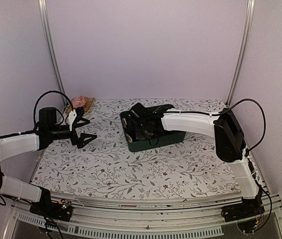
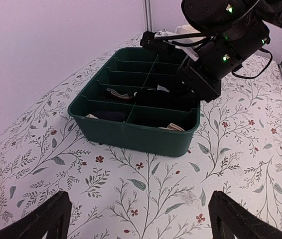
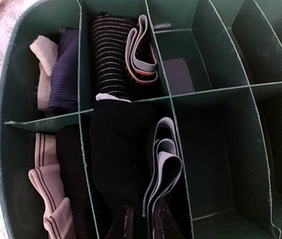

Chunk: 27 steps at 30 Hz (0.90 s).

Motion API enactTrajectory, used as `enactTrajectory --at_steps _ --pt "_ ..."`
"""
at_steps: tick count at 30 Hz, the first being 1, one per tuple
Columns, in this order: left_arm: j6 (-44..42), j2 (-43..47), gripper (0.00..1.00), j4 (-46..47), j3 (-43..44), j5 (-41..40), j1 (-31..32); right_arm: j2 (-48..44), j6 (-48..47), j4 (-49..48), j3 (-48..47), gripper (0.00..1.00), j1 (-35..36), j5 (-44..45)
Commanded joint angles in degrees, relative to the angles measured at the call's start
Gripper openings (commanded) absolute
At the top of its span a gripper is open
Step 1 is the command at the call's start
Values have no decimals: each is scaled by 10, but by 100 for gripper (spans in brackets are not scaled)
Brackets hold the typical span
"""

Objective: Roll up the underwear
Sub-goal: Place the underwear in the storage box.

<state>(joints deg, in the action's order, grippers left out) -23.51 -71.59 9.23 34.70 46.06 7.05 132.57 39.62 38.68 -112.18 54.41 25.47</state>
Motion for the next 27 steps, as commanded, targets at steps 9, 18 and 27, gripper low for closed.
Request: enactTrajectory --at_steps 9,18,27 --pt "9 -7 99 8 -2 9 -8 106 0 131 -92 1 -15 -102" --pt "9 -15 98 8 -1 3 -9 103 -15 149 -106 5 -22 -105" --pt "9 -24 99 2 5 1 -11 75 -27 170 -107 30 -26 -79"
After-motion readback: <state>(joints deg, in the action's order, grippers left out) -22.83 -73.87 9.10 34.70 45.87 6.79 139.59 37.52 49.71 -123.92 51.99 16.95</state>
